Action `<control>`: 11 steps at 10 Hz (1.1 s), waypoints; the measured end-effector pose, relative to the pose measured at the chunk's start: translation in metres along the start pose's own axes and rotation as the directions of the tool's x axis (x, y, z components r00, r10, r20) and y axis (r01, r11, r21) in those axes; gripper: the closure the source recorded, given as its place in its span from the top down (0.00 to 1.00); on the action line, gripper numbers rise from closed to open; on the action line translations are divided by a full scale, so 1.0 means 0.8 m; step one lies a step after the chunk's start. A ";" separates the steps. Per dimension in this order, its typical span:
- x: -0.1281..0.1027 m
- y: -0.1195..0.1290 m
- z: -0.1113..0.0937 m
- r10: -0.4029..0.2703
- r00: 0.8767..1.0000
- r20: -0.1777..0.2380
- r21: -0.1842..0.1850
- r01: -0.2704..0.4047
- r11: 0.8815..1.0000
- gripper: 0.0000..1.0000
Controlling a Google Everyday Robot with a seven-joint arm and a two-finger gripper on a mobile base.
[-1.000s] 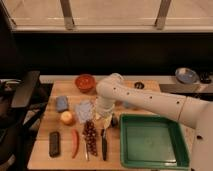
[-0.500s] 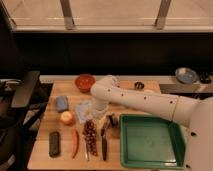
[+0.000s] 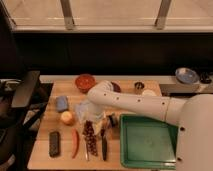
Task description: Place grapes in purple bowl
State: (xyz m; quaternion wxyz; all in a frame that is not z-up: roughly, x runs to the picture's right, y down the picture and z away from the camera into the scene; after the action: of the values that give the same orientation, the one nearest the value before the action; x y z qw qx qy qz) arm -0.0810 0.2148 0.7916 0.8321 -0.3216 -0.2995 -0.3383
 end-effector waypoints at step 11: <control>0.013 0.030 0.006 0.060 0.998 0.021 -0.020 -0.060 0.998 0.00</control>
State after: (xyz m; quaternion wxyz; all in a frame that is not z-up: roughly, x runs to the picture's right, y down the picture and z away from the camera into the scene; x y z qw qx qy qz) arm -0.0577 0.2283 0.7940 0.8355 -0.3420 -0.2954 -0.3125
